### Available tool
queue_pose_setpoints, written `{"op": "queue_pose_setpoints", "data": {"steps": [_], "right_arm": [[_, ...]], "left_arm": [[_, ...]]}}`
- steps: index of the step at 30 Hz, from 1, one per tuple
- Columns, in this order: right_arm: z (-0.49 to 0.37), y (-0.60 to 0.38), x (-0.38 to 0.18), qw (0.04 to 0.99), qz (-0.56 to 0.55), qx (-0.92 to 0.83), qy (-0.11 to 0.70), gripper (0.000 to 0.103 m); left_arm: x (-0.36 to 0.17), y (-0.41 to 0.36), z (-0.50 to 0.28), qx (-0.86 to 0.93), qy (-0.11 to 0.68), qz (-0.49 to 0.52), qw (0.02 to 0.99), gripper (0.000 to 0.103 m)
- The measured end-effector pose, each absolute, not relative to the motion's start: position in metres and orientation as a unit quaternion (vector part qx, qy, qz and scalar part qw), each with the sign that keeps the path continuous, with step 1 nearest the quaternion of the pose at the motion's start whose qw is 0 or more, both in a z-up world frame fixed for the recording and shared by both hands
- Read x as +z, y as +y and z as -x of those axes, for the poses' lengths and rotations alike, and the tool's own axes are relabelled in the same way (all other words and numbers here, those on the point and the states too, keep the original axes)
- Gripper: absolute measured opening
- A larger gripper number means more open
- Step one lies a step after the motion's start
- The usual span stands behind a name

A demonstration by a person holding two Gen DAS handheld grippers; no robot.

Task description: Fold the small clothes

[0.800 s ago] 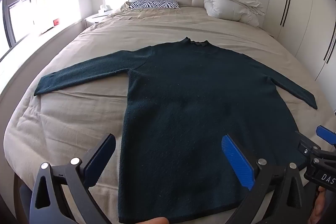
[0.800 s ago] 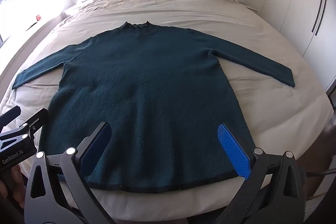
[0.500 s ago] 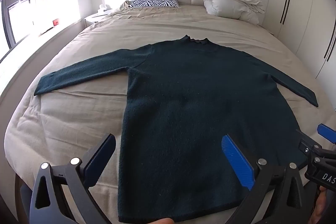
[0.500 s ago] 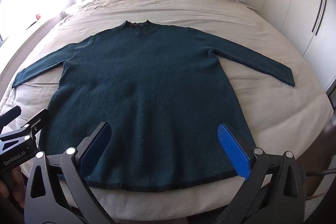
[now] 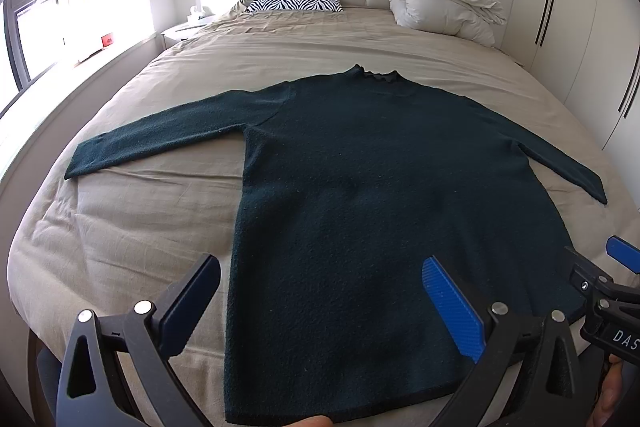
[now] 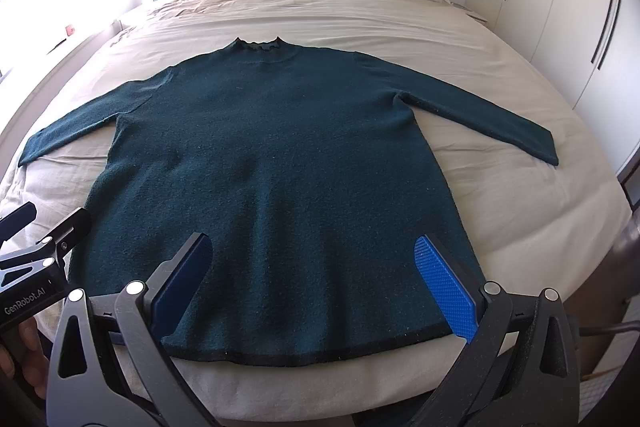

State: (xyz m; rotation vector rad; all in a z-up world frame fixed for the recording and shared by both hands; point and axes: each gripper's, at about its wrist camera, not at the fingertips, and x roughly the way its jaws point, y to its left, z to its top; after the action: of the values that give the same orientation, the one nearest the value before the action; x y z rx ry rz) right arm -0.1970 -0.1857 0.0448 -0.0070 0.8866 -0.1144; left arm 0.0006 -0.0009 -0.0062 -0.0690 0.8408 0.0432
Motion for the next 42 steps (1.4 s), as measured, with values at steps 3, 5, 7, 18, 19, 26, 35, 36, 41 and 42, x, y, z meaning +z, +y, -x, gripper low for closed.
{"op": "queue_pose_setpoints", "data": {"steps": [3,5,7,18,19,26,35,36,41,42], "right_arm": [[0.1971,-0.1860,0.0447,0.902,0.004,-0.056,0.429,0.103],[0.1972,-0.1862,0.0445,0.902,0.004,-0.055,0.429,0.103],[0.1972,-0.1863,0.0444,0.902,0.004,-0.055,0.429,0.103],[0.1971,-0.1926,0.0430,0.901,0.002,-0.058,0.430,0.103],[0.1973,-0.1937,0.0429,0.901,0.002,-0.058,0.430,0.103],[0.1966,-0.1915,0.0432,0.901,0.004,-0.059,0.431,0.103],[0.1967,-0.1908,0.0431,0.901,0.004,-0.059,0.431,0.103],[0.1966,-0.1903,0.0431,0.901,0.004,-0.059,0.431,0.103],[0.1966,-0.1910,0.0424,0.900,0.005,-0.060,0.431,0.103],[0.1964,-0.1899,0.0427,0.900,0.005,-0.060,0.431,0.103]], "left_arm": [[-0.0063,-0.0009,-0.0006,0.021,0.408,0.033,0.912,0.103],[-0.0062,-0.0008,-0.0008,0.021,0.408,0.034,0.912,0.103],[-0.0061,-0.0008,-0.0009,0.021,0.408,0.033,0.912,0.103],[-0.0069,-0.0013,-0.0005,0.020,0.409,0.033,0.912,0.103],[-0.0075,-0.0012,-0.0005,0.020,0.409,0.033,0.912,0.103],[-0.0080,-0.0014,0.0004,0.021,0.409,0.033,0.911,0.103],[-0.0096,-0.0022,0.0019,0.020,0.410,0.033,0.911,0.103],[-0.0096,-0.0022,0.0018,0.021,0.410,0.033,0.911,0.103],[-0.0095,-0.0021,0.0015,0.020,0.411,0.034,0.911,0.103],[-0.0101,-0.0022,0.0022,0.020,0.411,0.033,0.911,0.103]]}}
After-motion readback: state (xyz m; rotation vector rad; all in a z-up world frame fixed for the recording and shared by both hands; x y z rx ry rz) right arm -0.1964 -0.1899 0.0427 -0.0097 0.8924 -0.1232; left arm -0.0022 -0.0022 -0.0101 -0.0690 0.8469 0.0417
